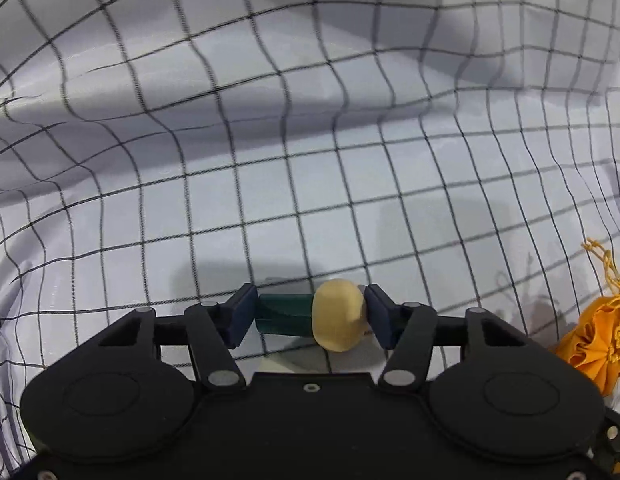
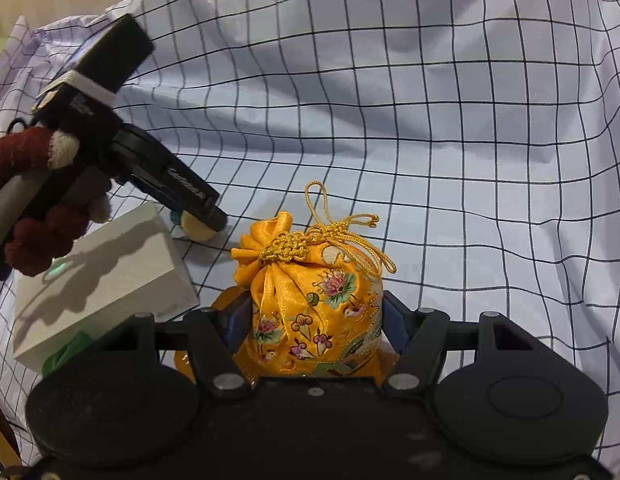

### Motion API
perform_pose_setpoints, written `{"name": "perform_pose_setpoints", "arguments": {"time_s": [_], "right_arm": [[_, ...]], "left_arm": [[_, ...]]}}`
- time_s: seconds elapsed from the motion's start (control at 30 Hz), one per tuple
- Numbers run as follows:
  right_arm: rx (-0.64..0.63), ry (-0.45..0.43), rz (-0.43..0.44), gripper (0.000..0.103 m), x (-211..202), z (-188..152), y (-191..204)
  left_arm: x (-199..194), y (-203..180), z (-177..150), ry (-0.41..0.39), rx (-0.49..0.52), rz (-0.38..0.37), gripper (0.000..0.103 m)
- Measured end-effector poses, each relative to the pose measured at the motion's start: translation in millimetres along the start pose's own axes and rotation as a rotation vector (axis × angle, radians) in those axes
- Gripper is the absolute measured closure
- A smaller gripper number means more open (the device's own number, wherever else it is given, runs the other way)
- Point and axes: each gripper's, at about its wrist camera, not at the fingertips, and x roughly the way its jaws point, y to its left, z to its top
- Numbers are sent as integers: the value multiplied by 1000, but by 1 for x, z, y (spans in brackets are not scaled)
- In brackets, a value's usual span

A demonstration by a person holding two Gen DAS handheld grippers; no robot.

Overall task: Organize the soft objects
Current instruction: 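Close the left tool on the green-and-cream wooden toy, then carry the wooden toy in the left tool while the right carries the pouch to the basket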

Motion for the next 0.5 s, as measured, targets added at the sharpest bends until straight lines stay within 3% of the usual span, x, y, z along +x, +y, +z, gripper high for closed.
{"name": "perform_pose_setpoints", "arguments": {"time_s": [0.23, 0.5], "right_arm": [[1, 25, -31, 37, 17, 16, 0], [-32, -25, -39, 37, 26, 41, 23]], "left_arm": [[-12, 47, 0, -51, -79, 11, 47], [-52, 111, -26, -141, -179, 36, 47]]}}
